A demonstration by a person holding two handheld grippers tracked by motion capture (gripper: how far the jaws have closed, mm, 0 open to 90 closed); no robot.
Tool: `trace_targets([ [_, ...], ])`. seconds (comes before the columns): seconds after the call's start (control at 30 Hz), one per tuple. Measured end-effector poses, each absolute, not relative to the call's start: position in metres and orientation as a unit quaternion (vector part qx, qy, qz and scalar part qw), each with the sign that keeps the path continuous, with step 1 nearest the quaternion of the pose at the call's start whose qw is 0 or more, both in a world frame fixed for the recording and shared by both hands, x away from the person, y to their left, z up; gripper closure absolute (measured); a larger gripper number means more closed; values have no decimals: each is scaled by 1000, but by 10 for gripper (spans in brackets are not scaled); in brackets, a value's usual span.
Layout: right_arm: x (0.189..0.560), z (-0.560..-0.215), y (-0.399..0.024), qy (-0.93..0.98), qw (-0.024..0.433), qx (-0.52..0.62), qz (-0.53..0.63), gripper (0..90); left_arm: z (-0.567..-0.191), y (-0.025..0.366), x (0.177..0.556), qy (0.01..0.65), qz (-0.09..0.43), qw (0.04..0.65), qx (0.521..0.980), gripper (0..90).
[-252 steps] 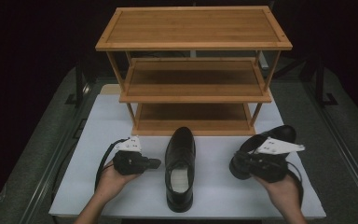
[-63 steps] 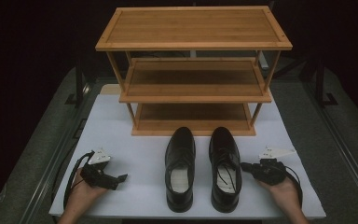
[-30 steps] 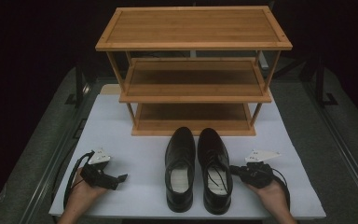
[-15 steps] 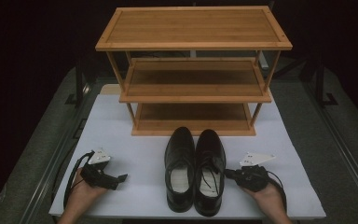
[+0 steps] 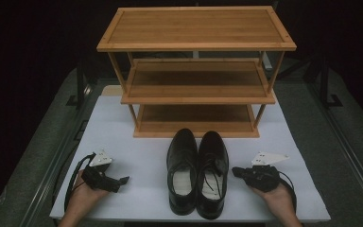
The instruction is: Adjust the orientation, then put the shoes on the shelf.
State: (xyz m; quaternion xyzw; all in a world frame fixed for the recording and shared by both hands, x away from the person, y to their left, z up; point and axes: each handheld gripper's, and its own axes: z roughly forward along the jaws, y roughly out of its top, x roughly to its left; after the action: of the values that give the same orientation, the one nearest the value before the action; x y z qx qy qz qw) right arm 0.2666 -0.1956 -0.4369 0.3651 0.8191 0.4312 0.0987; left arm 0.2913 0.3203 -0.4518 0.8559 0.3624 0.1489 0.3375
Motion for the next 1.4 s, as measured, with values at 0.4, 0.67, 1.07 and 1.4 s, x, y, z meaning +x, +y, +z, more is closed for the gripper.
trace_targets([
  [0.4,269,-422,-202,814,111,376,428,532,-426,306,287,361,131,383,840,40],
  [0.67,263,-391,-198,810,124,356,449,524,-387,274,283,314,107,447,831,317],
  [1.07,261,-367,-174,814,110,329,466,550,-356,210,292,257,83,461,845,544],
  [1.4,265,-367,-149,826,91,304,466,551,-361,179,298,236,65,461,853,510],
])
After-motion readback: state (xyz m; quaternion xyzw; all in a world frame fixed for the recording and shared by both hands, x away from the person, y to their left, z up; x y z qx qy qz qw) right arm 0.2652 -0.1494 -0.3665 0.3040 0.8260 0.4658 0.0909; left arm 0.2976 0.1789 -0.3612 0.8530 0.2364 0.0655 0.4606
